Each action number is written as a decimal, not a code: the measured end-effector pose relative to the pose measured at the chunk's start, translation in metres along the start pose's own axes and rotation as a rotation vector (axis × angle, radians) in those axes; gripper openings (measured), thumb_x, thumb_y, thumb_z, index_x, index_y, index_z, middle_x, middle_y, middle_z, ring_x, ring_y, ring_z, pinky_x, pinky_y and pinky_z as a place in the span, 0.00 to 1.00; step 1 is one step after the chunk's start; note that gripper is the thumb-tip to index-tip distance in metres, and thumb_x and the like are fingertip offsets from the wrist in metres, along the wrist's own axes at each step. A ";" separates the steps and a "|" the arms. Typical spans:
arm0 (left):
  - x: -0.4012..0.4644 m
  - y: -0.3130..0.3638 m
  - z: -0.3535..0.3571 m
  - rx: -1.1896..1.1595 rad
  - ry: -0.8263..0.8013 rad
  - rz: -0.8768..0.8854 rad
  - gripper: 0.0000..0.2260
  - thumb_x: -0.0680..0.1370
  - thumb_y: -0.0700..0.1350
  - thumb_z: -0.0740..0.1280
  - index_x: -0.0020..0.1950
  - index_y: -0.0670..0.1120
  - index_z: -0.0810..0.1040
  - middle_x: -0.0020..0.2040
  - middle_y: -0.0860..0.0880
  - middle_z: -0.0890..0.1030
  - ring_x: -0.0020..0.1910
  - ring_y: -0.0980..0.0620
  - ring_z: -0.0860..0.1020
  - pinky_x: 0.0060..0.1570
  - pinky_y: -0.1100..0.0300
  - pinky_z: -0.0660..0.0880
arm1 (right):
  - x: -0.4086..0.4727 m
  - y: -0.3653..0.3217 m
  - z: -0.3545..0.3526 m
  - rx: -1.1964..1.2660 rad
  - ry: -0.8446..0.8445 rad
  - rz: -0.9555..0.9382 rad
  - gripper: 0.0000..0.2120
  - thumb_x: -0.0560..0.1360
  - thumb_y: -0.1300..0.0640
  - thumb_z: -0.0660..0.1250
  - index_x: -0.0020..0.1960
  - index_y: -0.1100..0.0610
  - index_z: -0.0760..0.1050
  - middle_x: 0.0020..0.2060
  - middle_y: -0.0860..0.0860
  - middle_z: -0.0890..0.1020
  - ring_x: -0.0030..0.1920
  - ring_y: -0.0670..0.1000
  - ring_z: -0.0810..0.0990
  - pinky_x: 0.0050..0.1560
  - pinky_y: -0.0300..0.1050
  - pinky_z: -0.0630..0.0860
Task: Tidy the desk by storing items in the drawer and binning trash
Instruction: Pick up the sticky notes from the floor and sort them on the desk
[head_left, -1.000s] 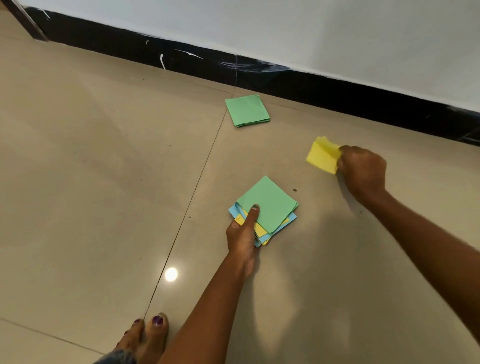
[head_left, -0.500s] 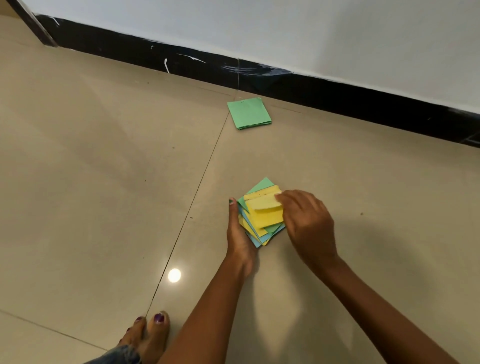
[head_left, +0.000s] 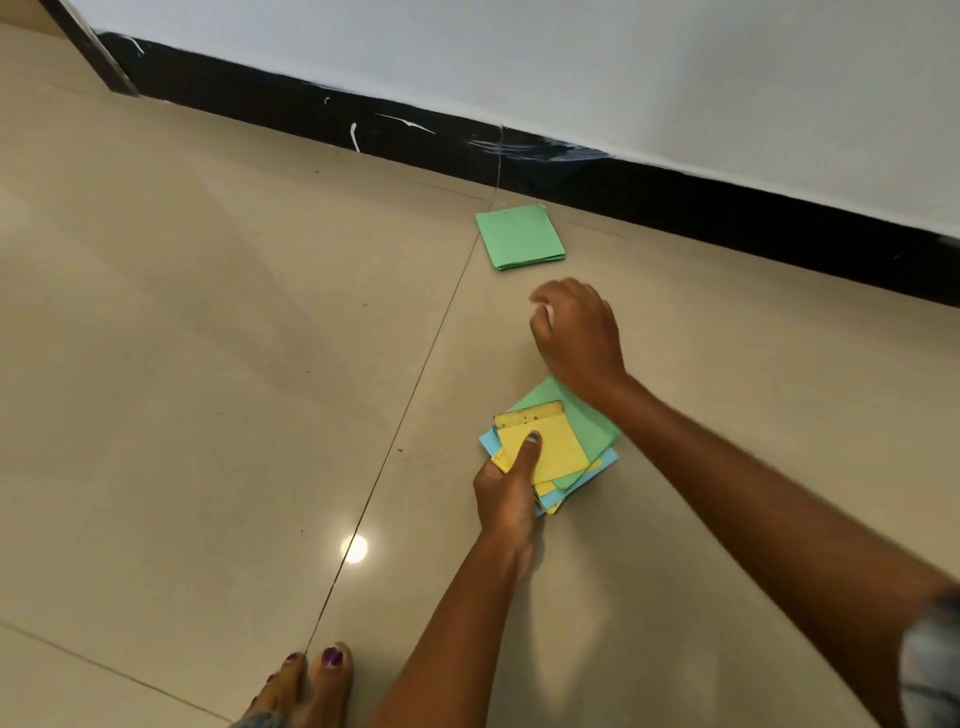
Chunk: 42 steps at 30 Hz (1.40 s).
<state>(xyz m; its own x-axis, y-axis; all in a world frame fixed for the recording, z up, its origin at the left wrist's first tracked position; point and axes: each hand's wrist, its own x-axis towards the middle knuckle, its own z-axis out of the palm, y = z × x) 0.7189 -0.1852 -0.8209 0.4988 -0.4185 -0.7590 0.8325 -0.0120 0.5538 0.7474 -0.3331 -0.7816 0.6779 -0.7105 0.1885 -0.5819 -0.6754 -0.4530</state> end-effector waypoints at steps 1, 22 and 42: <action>0.000 0.000 0.001 -0.006 0.012 0.002 0.07 0.76 0.41 0.69 0.53 0.44 0.80 0.52 0.40 0.83 0.52 0.39 0.81 0.41 0.53 0.78 | 0.019 0.001 0.007 -0.054 -0.059 0.004 0.14 0.76 0.60 0.58 0.59 0.61 0.75 0.56 0.57 0.78 0.57 0.57 0.74 0.55 0.50 0.68; 0.004 -0.003 0.003 0.092 0.084 0.035 0.13 0.75 0.39 0.69 0.59 0.39 0.78 0.45 0.47 0.82 0.35 0.60 0.80 0.31 0.70 0.76 | 0.051 0.005 -0.002 -0.128 0.047 0.031 0.14 0.78 0.63 0.58 0.62 0.62 0.73 0.53 0.60 0.80 0.49 0.60 0.79 0.46 0.52 0.77; -0.056 0.021 0.040 0.281 0.021 -0.026 0.14 0.76 0.39 0.68 0.62 0.40 0.77 0.55 0.42 0.81 0.44 0.47 0.80 0.32 0.60 0.79 | -0.159 0.000 -0.082 -0.245 -0.453 0.130 0.25 0.73 0.65 0.57 0.71 0.58 0.65 0.66 0.56 0.72 0.62 0.61 0.70 0.57 0.53 0.69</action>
<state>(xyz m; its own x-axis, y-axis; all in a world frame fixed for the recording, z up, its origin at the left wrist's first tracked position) 0.6987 -0.1987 -0.7532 0.4852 -0.3961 -0.7795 0.7473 -0.2751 0.6049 0.6027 -0.2363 -0.7402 0.6875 -0.6719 -0.2754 -0.7255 -0.6520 -0.2204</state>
